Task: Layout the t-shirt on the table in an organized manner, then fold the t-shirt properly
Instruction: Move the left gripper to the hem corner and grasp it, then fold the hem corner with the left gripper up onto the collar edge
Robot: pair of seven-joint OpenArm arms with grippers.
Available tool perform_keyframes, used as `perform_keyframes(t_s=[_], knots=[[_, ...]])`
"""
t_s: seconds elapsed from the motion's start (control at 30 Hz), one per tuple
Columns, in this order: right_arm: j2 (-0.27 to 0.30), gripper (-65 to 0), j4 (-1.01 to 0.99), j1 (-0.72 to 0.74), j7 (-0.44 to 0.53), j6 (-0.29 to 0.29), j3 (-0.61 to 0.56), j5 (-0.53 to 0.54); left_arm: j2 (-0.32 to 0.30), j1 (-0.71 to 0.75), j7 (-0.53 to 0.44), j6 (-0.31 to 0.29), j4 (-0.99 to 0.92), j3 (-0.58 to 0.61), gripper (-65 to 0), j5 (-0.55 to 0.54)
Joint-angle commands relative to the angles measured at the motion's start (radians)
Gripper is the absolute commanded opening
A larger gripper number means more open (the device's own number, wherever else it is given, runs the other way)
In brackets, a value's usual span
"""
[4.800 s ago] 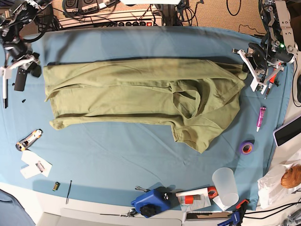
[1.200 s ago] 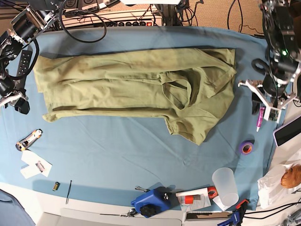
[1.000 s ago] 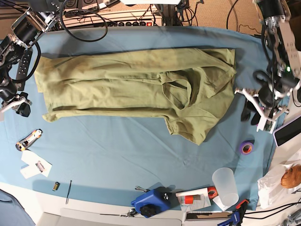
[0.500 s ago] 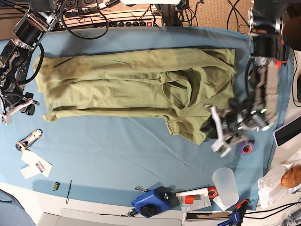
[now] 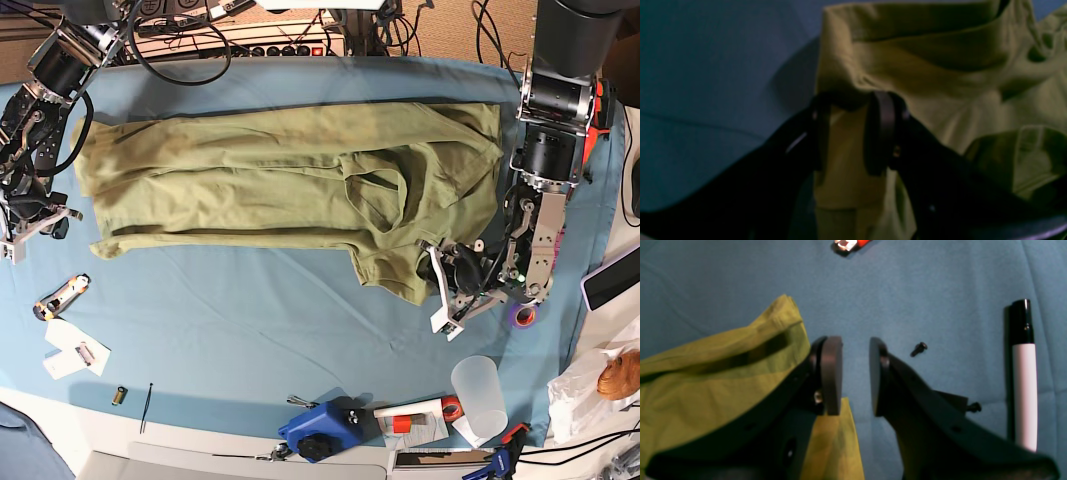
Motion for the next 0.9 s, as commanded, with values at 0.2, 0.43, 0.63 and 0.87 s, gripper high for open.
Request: perform_keyframes(t_s=[0.2, 0.43, 0.63, 0.87], knots=[[0.028, -50.1, 0.018, 0.017, 0.024, 0.0, 0.004, 0.011, 0.002, -0.055, -0.03, -0.004, 0.015, -0.005, -43.0, -0.014], [0.028, -50.1, 0.018, 0.017, 0.014, 0.005, 0.004, 0.01, 0.002, -0.091, -0.075, -0.004, 0.014, -0.005, -36.0, 0.048], [0.028, -50.1, 0.018, 0.017, 0.019, 0.008, 0.004, 0.012, 0.009, -0.078, -0.075, -0.004, -0.046, -0.005, -33.3, 0.046], [0.027, -50.1, 0.018, 0.017, 0.003, 0.074, 0.004, 0.121, 0.03, -0.075, -0.074, 0.0, -0.092, -0.005, -42.7, 0.044]])
